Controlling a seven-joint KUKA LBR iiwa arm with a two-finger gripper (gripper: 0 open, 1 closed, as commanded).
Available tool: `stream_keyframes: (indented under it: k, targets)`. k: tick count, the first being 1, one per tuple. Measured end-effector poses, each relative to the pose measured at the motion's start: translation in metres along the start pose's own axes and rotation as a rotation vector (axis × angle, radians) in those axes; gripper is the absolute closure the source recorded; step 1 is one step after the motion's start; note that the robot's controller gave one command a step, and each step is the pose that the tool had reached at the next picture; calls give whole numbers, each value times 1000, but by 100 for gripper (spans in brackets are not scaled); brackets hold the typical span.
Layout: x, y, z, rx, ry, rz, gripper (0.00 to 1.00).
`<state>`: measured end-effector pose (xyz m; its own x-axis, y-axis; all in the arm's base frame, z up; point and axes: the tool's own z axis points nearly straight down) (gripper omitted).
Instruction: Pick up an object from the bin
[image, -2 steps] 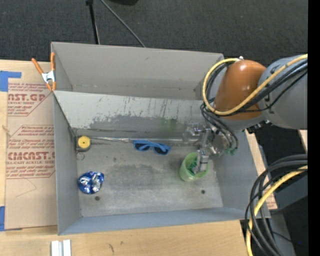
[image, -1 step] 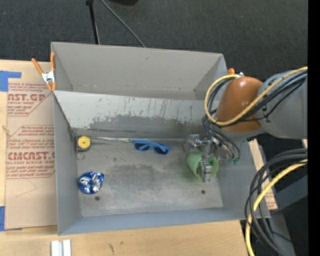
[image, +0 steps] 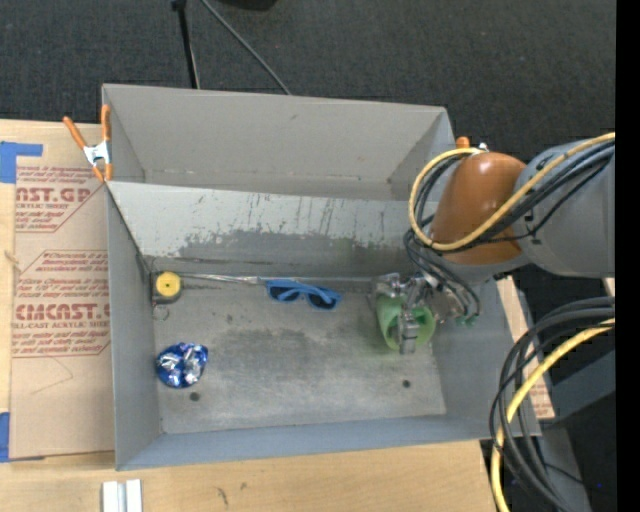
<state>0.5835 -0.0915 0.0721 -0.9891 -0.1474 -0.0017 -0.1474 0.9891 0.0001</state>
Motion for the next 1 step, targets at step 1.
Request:
stream_keyframes:
  k: [1]
  targets:
    - [13,-12,-161,4,-9,-3,100]
